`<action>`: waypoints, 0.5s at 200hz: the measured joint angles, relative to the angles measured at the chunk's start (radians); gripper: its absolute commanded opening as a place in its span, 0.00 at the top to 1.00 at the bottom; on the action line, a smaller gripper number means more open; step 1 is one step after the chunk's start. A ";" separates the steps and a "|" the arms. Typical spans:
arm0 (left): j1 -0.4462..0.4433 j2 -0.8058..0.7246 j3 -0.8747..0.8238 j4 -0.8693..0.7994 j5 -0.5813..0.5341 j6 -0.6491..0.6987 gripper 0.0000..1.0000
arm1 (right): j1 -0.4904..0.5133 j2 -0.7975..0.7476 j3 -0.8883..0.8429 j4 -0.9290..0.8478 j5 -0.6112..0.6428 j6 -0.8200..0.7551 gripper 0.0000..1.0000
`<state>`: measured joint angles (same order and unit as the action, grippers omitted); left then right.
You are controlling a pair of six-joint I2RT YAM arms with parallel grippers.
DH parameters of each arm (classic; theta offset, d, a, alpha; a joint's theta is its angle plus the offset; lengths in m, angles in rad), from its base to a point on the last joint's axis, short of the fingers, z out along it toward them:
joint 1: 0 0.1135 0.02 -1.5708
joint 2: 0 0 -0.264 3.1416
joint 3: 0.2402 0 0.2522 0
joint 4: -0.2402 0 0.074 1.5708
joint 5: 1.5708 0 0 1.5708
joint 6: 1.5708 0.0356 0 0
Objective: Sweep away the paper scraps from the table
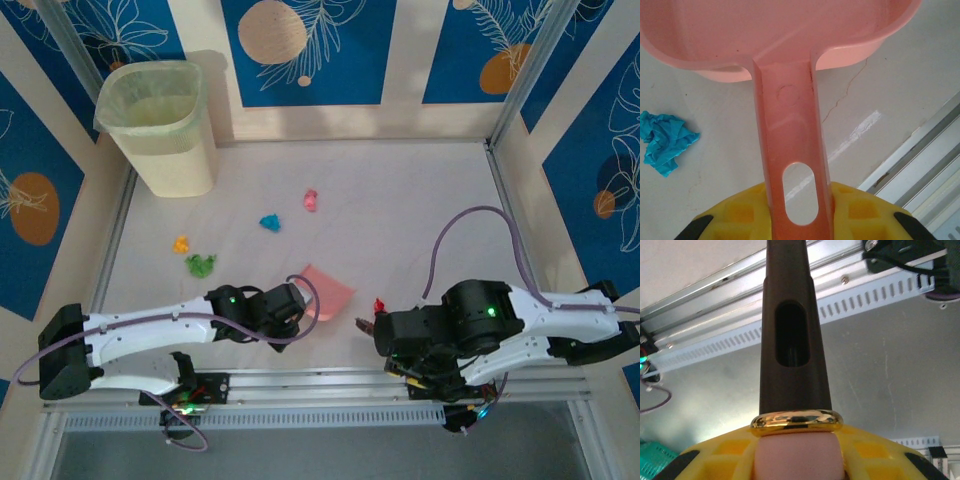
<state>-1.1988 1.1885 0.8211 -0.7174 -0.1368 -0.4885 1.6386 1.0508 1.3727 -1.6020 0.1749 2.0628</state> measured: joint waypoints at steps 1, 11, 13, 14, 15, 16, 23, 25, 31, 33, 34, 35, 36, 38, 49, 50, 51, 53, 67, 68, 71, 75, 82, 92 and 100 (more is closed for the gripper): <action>0.000 0.000 0.000 0.000 0.001 0.000 1.00 | 0.000 0.000 0.000 0.000 0.000 0.000 1.00; 0.001 0.000 0.000 0.000 0.002 0.000 1.00 | -0.016 -0.026 -0.048 0.002 -0.001 0.000 1.00; 0.001 0.000 0.000 0.001 0.002 0.000 1.00 | -0.021 -0.035 -0.062 0.003 -0.001 0.000 1.00; 0.001 0.000 0.000 0.001 0.003 0.000 1.00 | -0.023 -0.038 -0.066 0.004 -0.001 0.000 1.00; 0.001 0.000 0.000 0.001 0.003 0.000 1.00 | -0.025 -0.042 -0.072 0.005 0.000 0.000 1.00; 0.001 0.000 0.000 0.000 0.003 0.000 1.00 | -0.027 -0.044 -0.076 0.006 0.000 0.000 1.00; 0.001 0.000 0.000 0.001 0.005 0.000 1.00 | -0.044 -0.068 -0.110 0.012 0.000 0.000 1.00; 0.001 0.000 0.000 0.001 0.005 0.000 1.00 | -0.050 -0.076 -0.121 0.013 0.000 0.000 1.00; 0.001 0.000 0.000 0.001 0.005 0.000 1.00 | -0.068 -0.089 -0.141 0.015 0.000 -0.002 1.00; 0.001 0.000 0.000 0.001 0.005 0.000 1.00 | -0.075 -0.091 -0.145 0.016 -0.001 -0.002 1.00; 0.001 0.000 0.000 0.001 0.005 0.000 1.00 | -0.081 -0.093 -0.150 0.018 -0.002 -0.005 1.00; 0.001 0.000 0.000 0.001 0.005 0.000 1.00 | -0.085 -0.094 -0.153 0.018 -0.003 -0.008 1.00; 0.001 0.000 0.000 0.001 0.005 0.000 1.00 | -0.085 -0.094 -0.153 0.018 -0.003 -0.008 1.00; 0.001 0.000 0.000 0.001 0.005 0.000 1.00 | -0.100 -0.098 -0.160 0.020 -0.006 -0.012 1.00; 0.002 0.000 0.000 0.002 0.005 0.000 1.00 | -0.140 -0.099 -0.172 0.027 -0.015 -0.031 1.00; 0.002 0.000 0.000 0.002 0.005 0.000 1.00 | -0.145 -0.098 -0.174 0.028 -0.015 -0.035 1.00; 0.002 0.000 0.000 0.003 0.005 0.000 1.00 | -0.150 -0.098 -0.175 0.031 -0.016 -0.038 1.00; 0.002 0.000 0.000 0.003 0.005 0.000 1.00 | -0.164 -0.094 -0.177 0.035 -0.019 -0.046 1.00; 0.002 0.000 0.000 0.003 0.005 0.000 1.00 | -0.221 -0.069 -0.182 0.058 -0.032 -0.091 1.00; 0.002 0.000 0.000 0.003 0.005 0.000 1.00 | -0.221 -0.069 -0.182 0.058 -0.032 -0.091 1.00; 0.002 0.000 0.000 0.003 0.005 0.000 1.00 | -0.231 -0.064 -0.183 0.065 -0.034 -0.101 1.00; 0.002 0.000 0.000 0.003 0.005 0.000 1.00 | -0.248 -0.055 -0.185 0.075 -0.040 -0.116 1.00; 0.002 0.000 0.000 0.003 0.005 0.000 1.00 | -0.271 -0.037 -0.190 0.093 -0.048 -0.137 1.00; 0.003 0.000 0.000 0.003 0.005 0.000 1.00 | -0.312 -0.011 -0.194 0.111 -0.060 -0.179 1.00; 0.004 0.000 0.000 0.003 0.005 0.000 1.00 | -0.346 0.010 -0.195 0.126 -0.068 -0.216 1.00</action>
<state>-1.1950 1.1889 0.8211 -0.7147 -0.1322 -0.4889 1.2922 1.0603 1.1778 -1.4757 0.1074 1.8465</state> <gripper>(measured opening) 0.227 0.307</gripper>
